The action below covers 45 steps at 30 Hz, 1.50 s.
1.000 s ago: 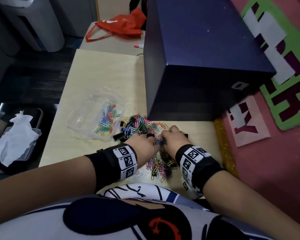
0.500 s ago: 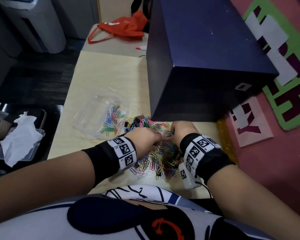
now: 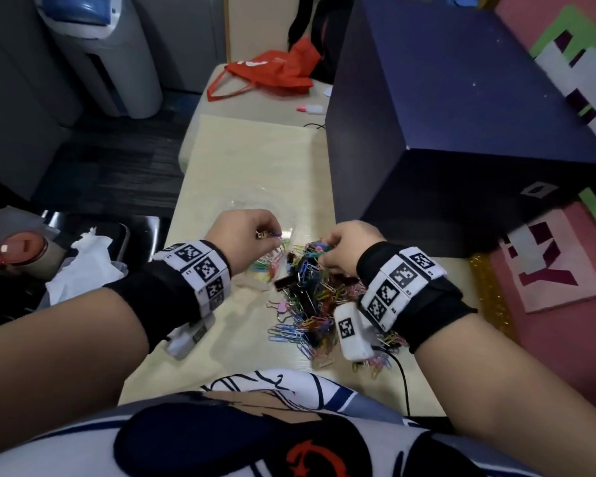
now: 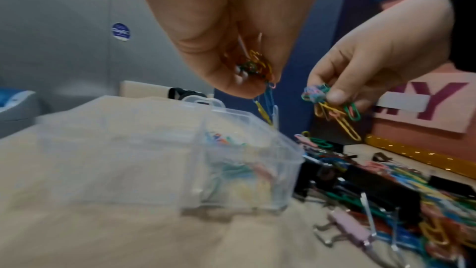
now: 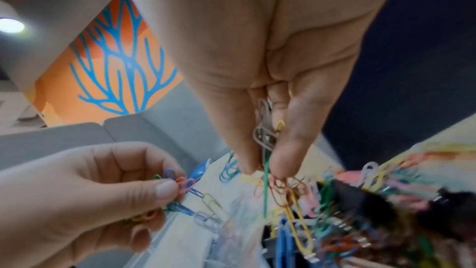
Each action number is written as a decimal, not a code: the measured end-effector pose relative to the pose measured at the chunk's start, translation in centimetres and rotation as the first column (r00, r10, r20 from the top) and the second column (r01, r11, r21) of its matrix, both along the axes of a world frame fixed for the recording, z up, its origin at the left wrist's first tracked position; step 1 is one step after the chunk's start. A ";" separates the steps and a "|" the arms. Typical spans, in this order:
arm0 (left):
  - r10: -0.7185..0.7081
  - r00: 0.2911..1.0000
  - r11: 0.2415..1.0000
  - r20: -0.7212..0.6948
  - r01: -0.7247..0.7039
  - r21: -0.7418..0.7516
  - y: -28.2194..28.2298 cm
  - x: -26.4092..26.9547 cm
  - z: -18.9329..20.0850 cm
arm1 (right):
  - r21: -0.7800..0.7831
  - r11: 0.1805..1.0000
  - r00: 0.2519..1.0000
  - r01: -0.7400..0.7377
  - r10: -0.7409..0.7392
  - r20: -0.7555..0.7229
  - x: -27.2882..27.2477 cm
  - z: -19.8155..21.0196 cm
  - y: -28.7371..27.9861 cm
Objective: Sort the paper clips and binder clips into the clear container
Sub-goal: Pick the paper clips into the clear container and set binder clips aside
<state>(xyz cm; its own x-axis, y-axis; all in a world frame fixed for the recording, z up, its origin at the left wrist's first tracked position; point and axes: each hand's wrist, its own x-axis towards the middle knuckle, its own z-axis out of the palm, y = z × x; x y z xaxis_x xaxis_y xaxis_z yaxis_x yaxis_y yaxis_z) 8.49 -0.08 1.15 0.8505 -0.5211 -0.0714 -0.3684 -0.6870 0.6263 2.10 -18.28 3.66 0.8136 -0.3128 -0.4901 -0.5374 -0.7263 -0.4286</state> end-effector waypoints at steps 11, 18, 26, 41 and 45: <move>0.110 0.958 0.994 -0.266 -0.112 0.008 1.8 1.7 -1.9 | 0.155 0.987 0.994 0.045 -0.059 0.088 4.5 -1.4 4.0; -0.059 0.993 0.987 -0.099 0.073 0.142 0.3 0.1 -0.2 | -0.058 0.998 0.999 -0.032 0.030 -0.034 0.4 -0.9 0.5; -0.533 0.845 0.794 -0.039 0.516 0.323 -4.4 -5.1 0.0 | -0.389 0.894 0.911 -0.224 0.050 -0.410 -4.5 -2.2 -4.4; -0.760 0.649 0.556 0.033 0.623 0.551 -9.3 -11.4 -3.7 | -0.266 0.962 0.984 -0.064 0.016 -0.177 -12.2 -5.6 -5.6; -0.747 0.664 0.527 0.014 0.579 0.622 -9.6 -11.0 -3.9 | -0.248 0.968 0.993 -0.024 -0.005 -0.117 -12.0 -5.8 -5.8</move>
<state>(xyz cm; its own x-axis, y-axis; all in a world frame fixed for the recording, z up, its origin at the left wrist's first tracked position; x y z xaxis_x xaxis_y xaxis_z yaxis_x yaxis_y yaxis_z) -2.51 -9.72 -2.73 0.2970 -0.8811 -0.3680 -0.9386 -0.3403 0.0573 -9.93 -24.03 -2.17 0.7596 -0.4290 -0.4889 -0.5650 -0.8075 -0.1693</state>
